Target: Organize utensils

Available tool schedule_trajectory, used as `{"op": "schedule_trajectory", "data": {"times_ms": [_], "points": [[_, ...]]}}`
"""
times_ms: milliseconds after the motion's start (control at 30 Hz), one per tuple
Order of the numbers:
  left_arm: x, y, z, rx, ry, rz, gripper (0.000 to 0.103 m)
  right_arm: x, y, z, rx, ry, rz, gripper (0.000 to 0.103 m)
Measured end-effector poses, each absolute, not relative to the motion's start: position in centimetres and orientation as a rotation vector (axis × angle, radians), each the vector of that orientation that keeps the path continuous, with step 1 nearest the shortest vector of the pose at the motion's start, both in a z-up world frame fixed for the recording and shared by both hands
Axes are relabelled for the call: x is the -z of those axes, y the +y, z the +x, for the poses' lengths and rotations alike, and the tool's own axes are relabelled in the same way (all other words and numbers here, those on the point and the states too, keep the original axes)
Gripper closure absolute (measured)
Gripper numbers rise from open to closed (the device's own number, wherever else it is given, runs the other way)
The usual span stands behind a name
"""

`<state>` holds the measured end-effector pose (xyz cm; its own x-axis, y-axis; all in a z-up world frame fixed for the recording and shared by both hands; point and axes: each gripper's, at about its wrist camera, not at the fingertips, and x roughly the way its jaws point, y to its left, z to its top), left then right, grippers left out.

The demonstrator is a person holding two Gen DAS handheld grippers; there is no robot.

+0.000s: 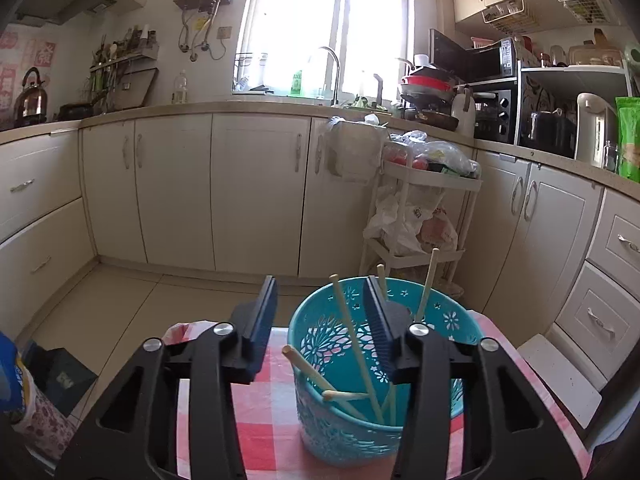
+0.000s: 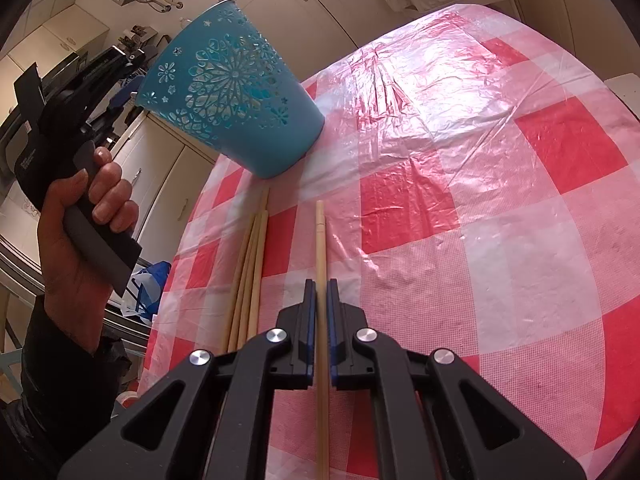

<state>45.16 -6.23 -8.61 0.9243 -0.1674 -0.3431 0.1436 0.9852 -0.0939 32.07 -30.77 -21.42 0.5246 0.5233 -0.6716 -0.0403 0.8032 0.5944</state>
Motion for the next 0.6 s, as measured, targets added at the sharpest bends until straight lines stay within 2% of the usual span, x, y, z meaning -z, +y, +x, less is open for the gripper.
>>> {"op": "schedule_trajectory", "data": {"times_ms": [67,200,267,467,600], "points": [[8.4,-5.3,44.0,0.152,0.354,-0.075,0.054,21.4,-30.7,32.0,-0.360,0.969,0.560,0.097],[8.8,-2.4,41.2,0.101,0.362,-0.153,0.036,21.4,-30.6,32.0,-0.366,0.970,0.561,0.097],[10.1,-0.7,39.7,0.077,0.393,-0.209,0.031,21.4,-30.6,32.0,-0.375,0.965,0.566,0.097],[16.0,3.8,37.7,0.028,0.540,-0.405,0.030,21.2,-32.1,31.3,-0.400,0.898,0.666,0.097],[19.3,4.4,37.3,0.009,0.600,-0.417,0.030,19.4,-32.3,31.0,-0.419,0.838,0.694,0.097]]}}
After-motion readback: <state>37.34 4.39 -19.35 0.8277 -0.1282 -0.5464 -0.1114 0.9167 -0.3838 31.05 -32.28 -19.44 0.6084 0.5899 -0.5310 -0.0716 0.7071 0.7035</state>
